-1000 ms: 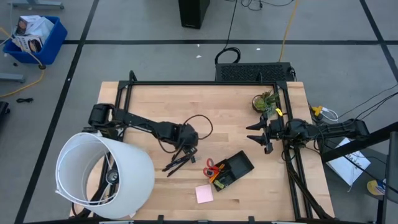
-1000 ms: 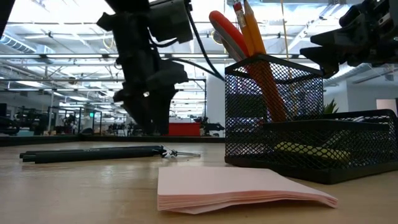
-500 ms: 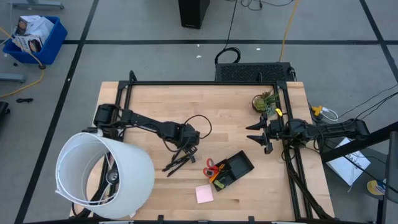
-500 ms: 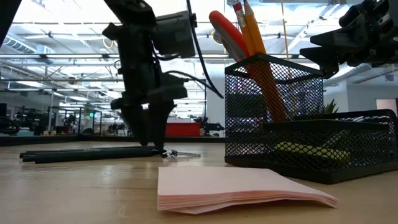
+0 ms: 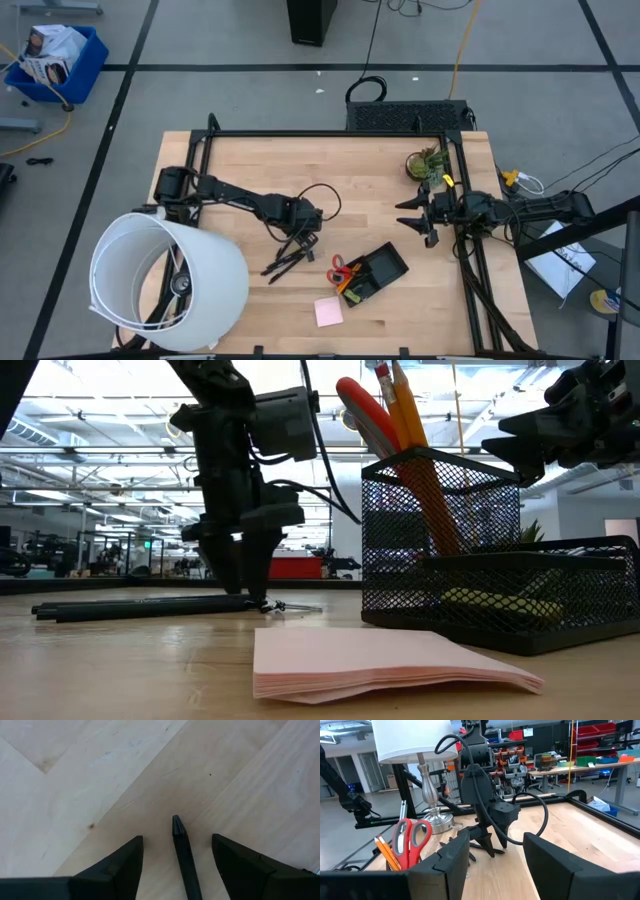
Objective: Pick and place office supplies into organizer
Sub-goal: Put the black pen into the black desk organizer
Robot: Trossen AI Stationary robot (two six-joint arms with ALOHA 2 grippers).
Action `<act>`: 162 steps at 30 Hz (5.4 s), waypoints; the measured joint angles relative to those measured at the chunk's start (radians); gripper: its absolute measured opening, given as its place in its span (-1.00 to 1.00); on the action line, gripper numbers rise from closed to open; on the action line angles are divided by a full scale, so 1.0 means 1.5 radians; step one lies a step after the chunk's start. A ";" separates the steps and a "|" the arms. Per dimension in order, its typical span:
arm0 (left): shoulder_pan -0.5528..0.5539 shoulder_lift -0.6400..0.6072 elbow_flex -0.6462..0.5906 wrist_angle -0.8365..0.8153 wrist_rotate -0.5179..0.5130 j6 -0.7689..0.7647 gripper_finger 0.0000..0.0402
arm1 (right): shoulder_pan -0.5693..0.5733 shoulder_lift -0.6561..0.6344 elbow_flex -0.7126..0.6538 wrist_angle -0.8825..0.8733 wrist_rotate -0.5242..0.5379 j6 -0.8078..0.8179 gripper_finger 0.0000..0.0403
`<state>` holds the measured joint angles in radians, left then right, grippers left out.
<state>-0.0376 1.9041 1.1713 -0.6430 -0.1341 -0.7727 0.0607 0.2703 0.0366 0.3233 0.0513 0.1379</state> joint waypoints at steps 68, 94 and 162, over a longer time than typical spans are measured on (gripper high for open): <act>-0.053 -0.101 -0.002 0.150 -0.163 0.073 -0.86 | 0.000 0.003 0.000 -0.001 0.000 0.000 -0.09; -0.143 -0.136 -0.002 0.626 -0.169 0.463 -0.78 | 0.000 0.004 0.000 0.000 0.000 0.000 -0.09; -0.031 0.136 -0.002 1.211 0.504 0.512 -0.69 | 0.000 0.003 0.000 0.000 0.000 0.000 -0.09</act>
<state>-0.0842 2.1082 1.1687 1.1730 0.6217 -0.0054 0.0608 0.2754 0.0364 0.3229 0.0513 0.1378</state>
